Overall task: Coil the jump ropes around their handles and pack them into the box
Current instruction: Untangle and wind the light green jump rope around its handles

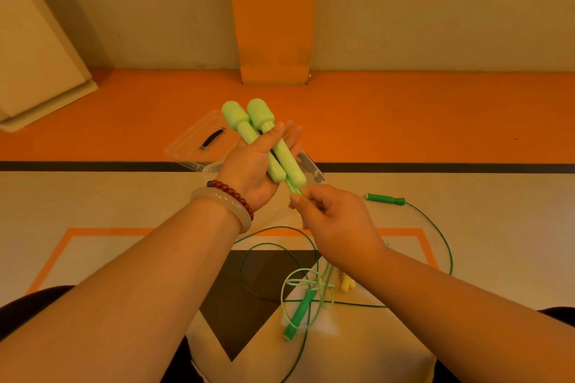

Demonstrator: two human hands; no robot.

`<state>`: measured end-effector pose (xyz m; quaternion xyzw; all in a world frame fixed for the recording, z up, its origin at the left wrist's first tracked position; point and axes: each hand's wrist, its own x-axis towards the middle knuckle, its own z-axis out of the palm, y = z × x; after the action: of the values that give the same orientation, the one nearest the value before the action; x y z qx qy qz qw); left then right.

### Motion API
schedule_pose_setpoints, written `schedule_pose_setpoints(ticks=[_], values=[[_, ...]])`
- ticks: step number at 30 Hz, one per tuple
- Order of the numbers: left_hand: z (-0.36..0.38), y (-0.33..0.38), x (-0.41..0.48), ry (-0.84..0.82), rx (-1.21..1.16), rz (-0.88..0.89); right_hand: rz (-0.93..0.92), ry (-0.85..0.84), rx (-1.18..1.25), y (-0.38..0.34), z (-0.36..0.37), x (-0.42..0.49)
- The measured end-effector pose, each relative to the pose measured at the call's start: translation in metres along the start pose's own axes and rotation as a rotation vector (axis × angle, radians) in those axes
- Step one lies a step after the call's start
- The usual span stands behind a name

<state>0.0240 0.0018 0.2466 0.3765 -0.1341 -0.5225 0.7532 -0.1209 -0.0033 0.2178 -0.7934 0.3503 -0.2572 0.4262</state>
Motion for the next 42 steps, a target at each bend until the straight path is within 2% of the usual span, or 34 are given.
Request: schedule_pose_setpoints(ticks=[6,10,14,16,21,23,25,28,30,36,42], values=[[-0.009,-0.003,0.005,0.038,0.203,0.059,-0.137,0.051,-0.195,-0.007,-0.009,0.000],[-0.005,0.006,0.001,-0.079,0.190,-0.057,-0.148,0.146,-0.186,-0.009,-0.024,0.008],[-0.004,0.005,-0.002,-0.058,0.348,-0.091,-0.154,0.180,-0.224,-0.001,-0.044,0.024],[-0.003,0.002,-0.004,-0.083,0.388,-0.164,-0.145,0.207,-0.227,0.005,-0.053,0.031],[0.002,-0.005,-0.009,-0.210,0.328,-0.242,-0.097,0.225,-0.182,0.013,-0.063,0.040],[0.003,-0.006,-0.009,-0.214,0.312,-0.227,-0.015,0.177,-0.094,0.012,-0.062,0.041],[0.004,-0.007,-0.009,-0.171,0.312,-0.197,0.039,0.051,0.011,0.009,-0.060,0.039],[0.003,-0.010,-0.008,-0.116,0.376,-0.145,-0.008,-0.114,0.049,0.002,-0.056,0.035],[0.004,-0.010,-0.009,-0.121,0.381,-0.140,-0.067,-0.148,0.042,-0.001,-0.056,0.036],[0.004,-0.011,-0.013,-0.264,0.402,-0.227,-0.060,-0.013,-0.023,0.008,-0.058,0.041],[0.007,-0.009,-0.019,-0.217,0.483,-0.343,-0.100,0.109,-0.002,0.008,-0.053,0.038]])
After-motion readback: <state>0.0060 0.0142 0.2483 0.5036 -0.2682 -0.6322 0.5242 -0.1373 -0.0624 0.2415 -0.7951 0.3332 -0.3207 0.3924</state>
